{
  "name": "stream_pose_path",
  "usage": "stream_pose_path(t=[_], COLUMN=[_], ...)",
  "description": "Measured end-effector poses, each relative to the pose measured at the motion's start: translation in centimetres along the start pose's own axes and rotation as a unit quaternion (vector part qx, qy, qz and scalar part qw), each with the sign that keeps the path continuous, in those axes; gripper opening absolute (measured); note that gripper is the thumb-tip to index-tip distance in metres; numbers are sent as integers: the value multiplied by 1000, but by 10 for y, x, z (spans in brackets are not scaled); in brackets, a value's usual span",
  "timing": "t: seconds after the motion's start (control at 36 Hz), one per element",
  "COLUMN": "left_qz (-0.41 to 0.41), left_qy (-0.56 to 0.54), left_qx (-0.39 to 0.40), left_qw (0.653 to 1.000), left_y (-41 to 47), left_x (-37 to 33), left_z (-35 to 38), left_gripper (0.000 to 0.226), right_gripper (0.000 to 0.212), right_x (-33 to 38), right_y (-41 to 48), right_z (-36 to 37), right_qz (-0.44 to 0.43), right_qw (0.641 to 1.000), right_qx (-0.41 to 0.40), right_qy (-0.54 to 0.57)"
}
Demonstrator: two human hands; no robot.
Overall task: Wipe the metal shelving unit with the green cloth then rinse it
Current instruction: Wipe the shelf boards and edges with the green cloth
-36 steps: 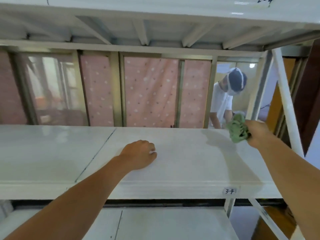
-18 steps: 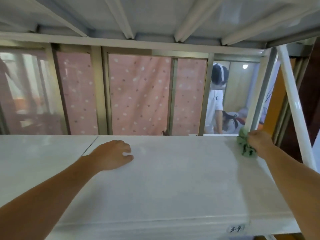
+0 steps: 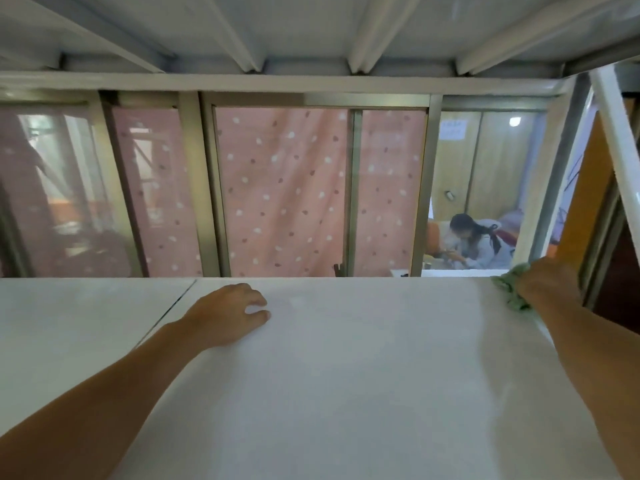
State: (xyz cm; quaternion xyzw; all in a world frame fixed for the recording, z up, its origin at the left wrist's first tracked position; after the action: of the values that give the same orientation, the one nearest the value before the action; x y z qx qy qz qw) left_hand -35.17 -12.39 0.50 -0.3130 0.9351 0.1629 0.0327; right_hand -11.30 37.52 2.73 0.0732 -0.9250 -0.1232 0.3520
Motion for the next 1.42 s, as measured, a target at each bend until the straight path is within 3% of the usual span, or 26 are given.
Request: stream_pose_path(t=[0.19, 0.39, 0.61, 0.75, 0.89, 1.25, 1.42], left_qz=[-5, 41, 5, -56, -115, -107, -98], left_qy=[-13, 10, 37, 70, 60, 67, 77], left_qx=[7, 26, 27, 27, 19, 23, 4], left_qw=[1000, 999, 999, 996, 991, 992, 992], left_y=[-3, -25, -78, -120, -156, -229, -273], left_x=[0, 10, 79, 147, 208, 307, 355], left_z=[-4, -21, -52, -77, -94, -135, -154], left_gripper=[39, 34, 37, 39, 49, 43, 36], right_gripper=[41, 26, 30, 40, 34, 22, 30], right_x=[46, 86, 184, 250, 306, 402, 438], right_y=[-31, -55, -206, -316, -426, -604, -657], right_z=[11, 48, 75, 86, 93, 118, 127], right_qz=[-33, -91, -141, -199, -264, -309, -308], right_qw=[994, 980, 972, 954, 933, 906, 909], right_qx=[63, 136, 172, 206, 237, 289, 282], right_qy=[-78, -112, -76, -86, -61, 19, 5])
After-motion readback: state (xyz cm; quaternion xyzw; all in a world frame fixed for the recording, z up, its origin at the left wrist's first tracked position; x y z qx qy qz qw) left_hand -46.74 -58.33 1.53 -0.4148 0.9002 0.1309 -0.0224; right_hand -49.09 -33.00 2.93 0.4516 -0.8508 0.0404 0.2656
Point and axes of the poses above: each hand's wrist, its own y-axis towards the middle knuckle, its own z-axis out of the palm, x = y × z, the point moved 3 cm from there along y, towards the middle knuckle, and after that the axes turned 10 degrees about z, right-handed, at the moved point
